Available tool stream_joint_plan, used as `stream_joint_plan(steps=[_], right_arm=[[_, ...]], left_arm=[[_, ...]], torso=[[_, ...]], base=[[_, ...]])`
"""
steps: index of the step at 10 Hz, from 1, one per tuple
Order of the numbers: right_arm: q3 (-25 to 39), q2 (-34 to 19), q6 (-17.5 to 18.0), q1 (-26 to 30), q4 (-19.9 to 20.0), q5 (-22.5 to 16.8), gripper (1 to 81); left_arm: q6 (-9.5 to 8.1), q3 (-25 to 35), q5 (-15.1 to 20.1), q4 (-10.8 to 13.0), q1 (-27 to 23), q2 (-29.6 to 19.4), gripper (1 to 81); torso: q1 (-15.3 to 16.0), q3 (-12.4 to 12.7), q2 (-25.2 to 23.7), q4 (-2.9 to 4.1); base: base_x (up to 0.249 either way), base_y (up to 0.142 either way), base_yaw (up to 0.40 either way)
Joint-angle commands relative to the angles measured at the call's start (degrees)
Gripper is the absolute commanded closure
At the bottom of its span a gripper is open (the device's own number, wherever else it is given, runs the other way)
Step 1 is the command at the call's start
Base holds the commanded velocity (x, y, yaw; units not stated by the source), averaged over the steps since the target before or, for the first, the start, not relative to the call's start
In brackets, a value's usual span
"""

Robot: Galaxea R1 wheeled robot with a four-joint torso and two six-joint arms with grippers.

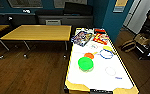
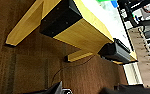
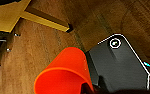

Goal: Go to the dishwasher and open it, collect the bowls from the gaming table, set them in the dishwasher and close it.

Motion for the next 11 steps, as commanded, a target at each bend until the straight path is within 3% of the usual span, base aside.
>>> stream_joint_plan(steps=[1, 4, 7, 10, 11], right_arm=[[0.35, -2.56, -0.05, 0.69, -2.02, -1.19, 81.1], [0.44, -2.47, 0.04, 0.96, -1.94, -1.2, 81.1], [0.79, -2.47, 0.04, 1.22, -2.03, -1.2, 81.1], [0.79, -2.56, 0.04, 1.31, -1.85, -1.11, 81.1], [0.88, -2.55, 0.04, 1.48, -1.77, -1.2, 81.1]], left_arm=[[0.25, 4.03, 5.58, -3.93, -10.14, -2.8, 1.0], [0.25, 3.33, 11.56, -7.28, -17.89, -3.5, 1.0], [0.25, 3.07, 12.88, -8.34, -21.84, -2.27, 1.0], [-0.11, 0.52, 11.65, -12.64, -23.69, -1.31, 1.0], [-2.11, -0.36, 7.46, -13.96, -23.69, -1.91, 1.0]], torso=[[0.0, 0.0, 0.0, 0.0], [0.02, 0.0, 0.0, 0.0], [0.02, 0.0, 0.02, 0.0], [0.02, 0.0, 0.02, 0.0], [0.02, 0.0, 0.02, 0.0]], base=[[0.0, 0.0, 0.0], [0.0, 0.0, 0.0], [0.0, 0.0, 0.0], [0.0, 0.0, 0.0], [0.0, 0.0, 0.0]])
